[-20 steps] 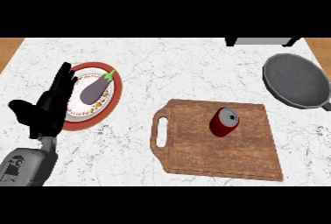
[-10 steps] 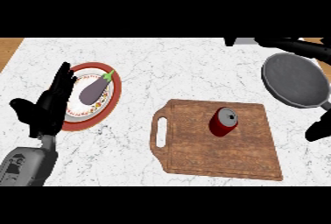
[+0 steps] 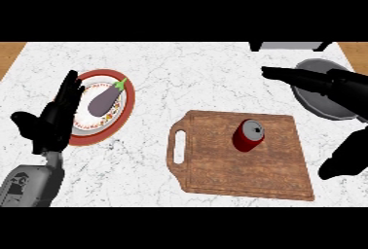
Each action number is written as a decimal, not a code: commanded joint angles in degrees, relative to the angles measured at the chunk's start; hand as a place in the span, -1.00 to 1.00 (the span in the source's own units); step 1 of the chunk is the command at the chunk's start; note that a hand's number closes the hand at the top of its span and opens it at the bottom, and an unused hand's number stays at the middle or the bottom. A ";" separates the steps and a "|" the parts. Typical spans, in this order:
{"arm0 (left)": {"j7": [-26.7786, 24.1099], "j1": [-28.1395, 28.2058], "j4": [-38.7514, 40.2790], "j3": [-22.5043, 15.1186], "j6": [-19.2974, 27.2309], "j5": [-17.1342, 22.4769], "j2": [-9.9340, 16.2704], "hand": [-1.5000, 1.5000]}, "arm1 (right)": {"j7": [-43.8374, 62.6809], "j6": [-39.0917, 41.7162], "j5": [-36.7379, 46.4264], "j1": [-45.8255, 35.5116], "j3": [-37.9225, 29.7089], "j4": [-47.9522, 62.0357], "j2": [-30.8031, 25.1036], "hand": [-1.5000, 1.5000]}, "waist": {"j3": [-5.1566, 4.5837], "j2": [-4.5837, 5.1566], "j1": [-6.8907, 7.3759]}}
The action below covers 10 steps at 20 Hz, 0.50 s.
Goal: Pick the can from the cutting board and place it in the pan
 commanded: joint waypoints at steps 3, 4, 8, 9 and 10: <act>2.43 -0.90 -0.80 0.96 -1.07 -0.29 -1.05 0.00 | -0.92 0.08 9.83 -0.85 0.36 4.91 3.99 -1.00 | 0.03 0.16 0.54; 1.24 -1.01 -0.89 0.60 -0.12 -2.28 -1.28 0.00 | 4.40 -1.27 8.77 2.01 1.06 -0.84 5.68 -1.00 | 0.01 0.03 0.12; 1.11 -1.11 0.02 1.91 -1.91 -1.82 -1.43 0.00 | 0.14 2.60 13.48 1.28 1.39 4.37 5.59 -1.00 | 0.02 0.12 0.18; 4.79 -1.05 -3.76 1.48 -1.43 -1.57 -1.59 0.00 | -2.76 4.17 13.34 -0.85 0.48 8.51 6.01 -1.00 | 0.03 0.12 0.45; 0.95 3.32 -3.31 1.45 -0.59 -2.50 -2.92 0.00 | 1.15 2.54 13.73 1.36 2.31 4.47 8.80 -1.00 | 0.02 0.05 0.35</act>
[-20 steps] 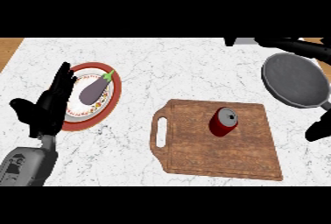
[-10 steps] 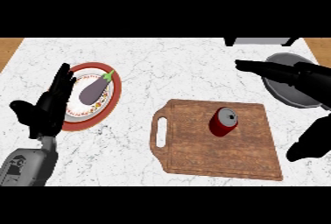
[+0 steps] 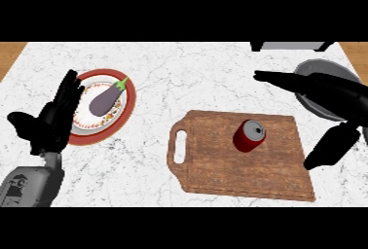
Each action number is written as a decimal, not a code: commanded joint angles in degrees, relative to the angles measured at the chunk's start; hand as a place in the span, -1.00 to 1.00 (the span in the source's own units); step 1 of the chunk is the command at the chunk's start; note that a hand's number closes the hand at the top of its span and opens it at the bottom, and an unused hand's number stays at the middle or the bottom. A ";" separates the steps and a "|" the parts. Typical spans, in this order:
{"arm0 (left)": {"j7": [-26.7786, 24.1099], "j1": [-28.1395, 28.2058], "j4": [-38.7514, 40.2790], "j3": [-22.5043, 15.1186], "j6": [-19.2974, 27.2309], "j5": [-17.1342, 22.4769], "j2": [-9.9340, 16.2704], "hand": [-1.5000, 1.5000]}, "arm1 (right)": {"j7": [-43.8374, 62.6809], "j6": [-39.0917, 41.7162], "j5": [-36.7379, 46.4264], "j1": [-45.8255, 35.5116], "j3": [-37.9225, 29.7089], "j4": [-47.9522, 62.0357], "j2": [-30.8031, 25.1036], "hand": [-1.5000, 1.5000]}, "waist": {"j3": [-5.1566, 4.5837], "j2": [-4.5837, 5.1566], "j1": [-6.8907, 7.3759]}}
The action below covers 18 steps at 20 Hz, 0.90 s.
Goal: Pick the can from the cutting board and place it in the pan
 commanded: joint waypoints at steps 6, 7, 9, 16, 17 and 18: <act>-3.32 -1.81 5.41 1.44 -1.35 -1.95 -2.98 0.00 | -1.40 6.62 5.43 -0.54 0.90 1.55 4.47 -1.00 | -0.03 0.00 -0.38; -2.88 1.60 2.37 2.04 -3.25 -0.78 -1.62 0.00 | -6.54 5.49 8.46 4.09 1.72 0.90 3.19 -1.00 | -0.01 -0.03 -0.27; -0.60 -3.04 3.31 2.74 -1.68 -2.77 -1.81 0.00 | -5.03 6.25 10.68 0.88 1.18 2.75 5.78 -1.00 | -0.01 0.00 -0.24; -2.60 1.17 1.42 3.37 -3.70 -2.19 -2.69 0.00 | -7.59 3.31 21.57 0.75 6.38 5.58 9.10 -1.00 | -0.01 0.02 0.05; -0.35 -0.80 0.69 1.43 -1.32 -4.38 -4.29 0.00 | -12.73 2.91 23.91 0.19 5.57 9.46 5.90 -1.00 | 0.01 0.08 0.07; 0.80 -2.97 2.93 5.64 -5.18 -0.60 -0.33 0.00 | -10.45 3.05 24.54 2.72 6.75 4.98 5.15 -1.00 | 0.00 0.02 -0.26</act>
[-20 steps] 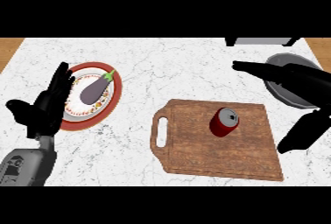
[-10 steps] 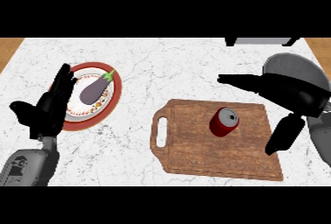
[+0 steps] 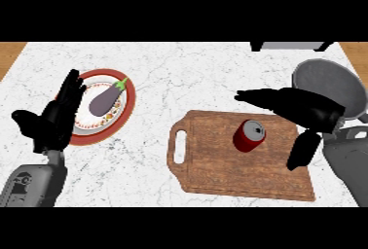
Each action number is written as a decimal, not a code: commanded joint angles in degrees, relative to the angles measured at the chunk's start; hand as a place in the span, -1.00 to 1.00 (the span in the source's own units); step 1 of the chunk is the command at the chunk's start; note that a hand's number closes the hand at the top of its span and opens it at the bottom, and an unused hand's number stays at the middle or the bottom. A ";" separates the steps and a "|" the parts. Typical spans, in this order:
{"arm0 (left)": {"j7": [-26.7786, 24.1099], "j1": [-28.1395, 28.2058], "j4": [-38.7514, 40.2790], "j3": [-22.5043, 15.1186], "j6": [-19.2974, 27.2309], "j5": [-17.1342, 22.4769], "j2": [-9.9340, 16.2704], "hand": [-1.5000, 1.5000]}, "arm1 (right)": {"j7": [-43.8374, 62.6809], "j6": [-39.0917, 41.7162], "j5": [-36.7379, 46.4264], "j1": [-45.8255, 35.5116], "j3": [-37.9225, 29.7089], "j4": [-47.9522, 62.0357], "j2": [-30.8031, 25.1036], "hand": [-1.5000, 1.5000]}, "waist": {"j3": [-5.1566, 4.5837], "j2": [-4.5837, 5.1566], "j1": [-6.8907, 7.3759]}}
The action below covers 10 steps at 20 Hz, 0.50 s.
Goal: Pick the can from the cutting board and place it in the pan
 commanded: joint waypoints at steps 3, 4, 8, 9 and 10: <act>1.21 -0.07 -0.71 0.12 -0.82 -0.90 -0.42 0.00 | 1.11 -0.53 8.49 -0.10 3.56 0.58 2.25 -1.00 | 0.00 -0.03 0.03; 0.20 0.21 0.37 0.26 -0.14 -1.70 -1.11 0.00 | 1.21 0.35 9.03 -0.36 3.32 1.04 2.80 -1.00 | 0.00 -0.02 -0.01; 3.41 1.84 -4.83 -0.56 0.49 -2.21 -1.95 0.00 | -0.95 -0.38 13.33 -1.50 4.55 4.92 3.69 -1.00 | 0.02 -0.05 0.26; -2.53 0.99 1.75 2.22 -1.85 -1.43 -0.76 0.00 | 0.34 0.49 13.10 4.18 4.47 -1.98 3.14 -1.00 | -0.01 -0.07 -0.29; 0.05 0.39 -0.40 3.38 -4.19 0.02 1.33 0.00 | 0.21 2.55 12.31 -2.41 2.20 5.11 5.73 -1.00 | 0.00 -0.02 0.09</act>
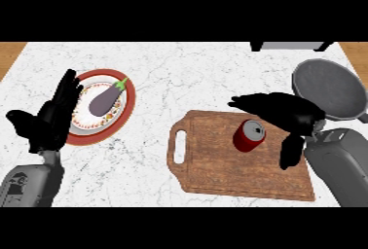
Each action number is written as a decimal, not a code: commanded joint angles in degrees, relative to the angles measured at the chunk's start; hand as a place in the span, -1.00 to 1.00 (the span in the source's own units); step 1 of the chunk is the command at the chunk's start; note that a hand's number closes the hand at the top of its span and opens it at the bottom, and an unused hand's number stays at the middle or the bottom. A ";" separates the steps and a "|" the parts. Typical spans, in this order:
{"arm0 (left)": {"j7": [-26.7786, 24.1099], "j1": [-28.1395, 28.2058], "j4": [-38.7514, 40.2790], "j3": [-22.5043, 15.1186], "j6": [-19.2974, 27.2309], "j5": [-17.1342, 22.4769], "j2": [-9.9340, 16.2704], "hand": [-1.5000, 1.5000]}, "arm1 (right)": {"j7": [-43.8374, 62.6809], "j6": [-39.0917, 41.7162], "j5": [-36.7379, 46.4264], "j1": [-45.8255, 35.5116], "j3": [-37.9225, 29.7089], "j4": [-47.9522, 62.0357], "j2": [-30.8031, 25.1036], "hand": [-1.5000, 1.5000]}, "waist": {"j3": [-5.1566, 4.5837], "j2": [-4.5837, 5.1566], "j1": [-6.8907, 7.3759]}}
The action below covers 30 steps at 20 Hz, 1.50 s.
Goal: Pick the can from the cutting board and place it in the pan
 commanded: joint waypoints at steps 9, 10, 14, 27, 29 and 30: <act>6.61 1.91 -8.12 -1.09 1.11 -2.39 -2.28 0.00 | -2.99 -2.43 11.26 -1.02 2.52 7.66 5.67 -1.00 | 0.02 -0.06 0.33; 0.28 -2.68 2.04 3.05 -2.15 -0.36 -0.44 0.00 | -2.98 0.80 10.69 -2.10 0.57 6.92 5.07 -1.00 | -0.01 0.03 -0.10; 0.47 -1.13 0.43 2.60 -2.24 -0.93 -1.39 0.00 | -6.15 -1.07 13.78 0.65 1.89 8.70 5.59 -1.00 | 0.00 0.00 -0.05; -0.63 -3.31 3.38 2.85 -1.28 -3.69 -2.78 0.00 | -17.63 -7.18 20.22 3.58 5.01 10.76 7.01 1.00 | 0.00 0.03 -0.24; 3.15 -3.09 -0.51 1.63 -0.73 -4.03 -3.49 0.00 | -19.26 -7.65 22.00 -1.47 4.04 18.09 8.78 1.00 | 0.01 0.04 0.09; 1.87 -2.23 0.63 2.80 -1.91 -2.89 -3.13 0.00 | -22.92 -6.30 21.01 -0.58 1.78 14.95 4.80 1.00 | 0.00 0.01 -0.06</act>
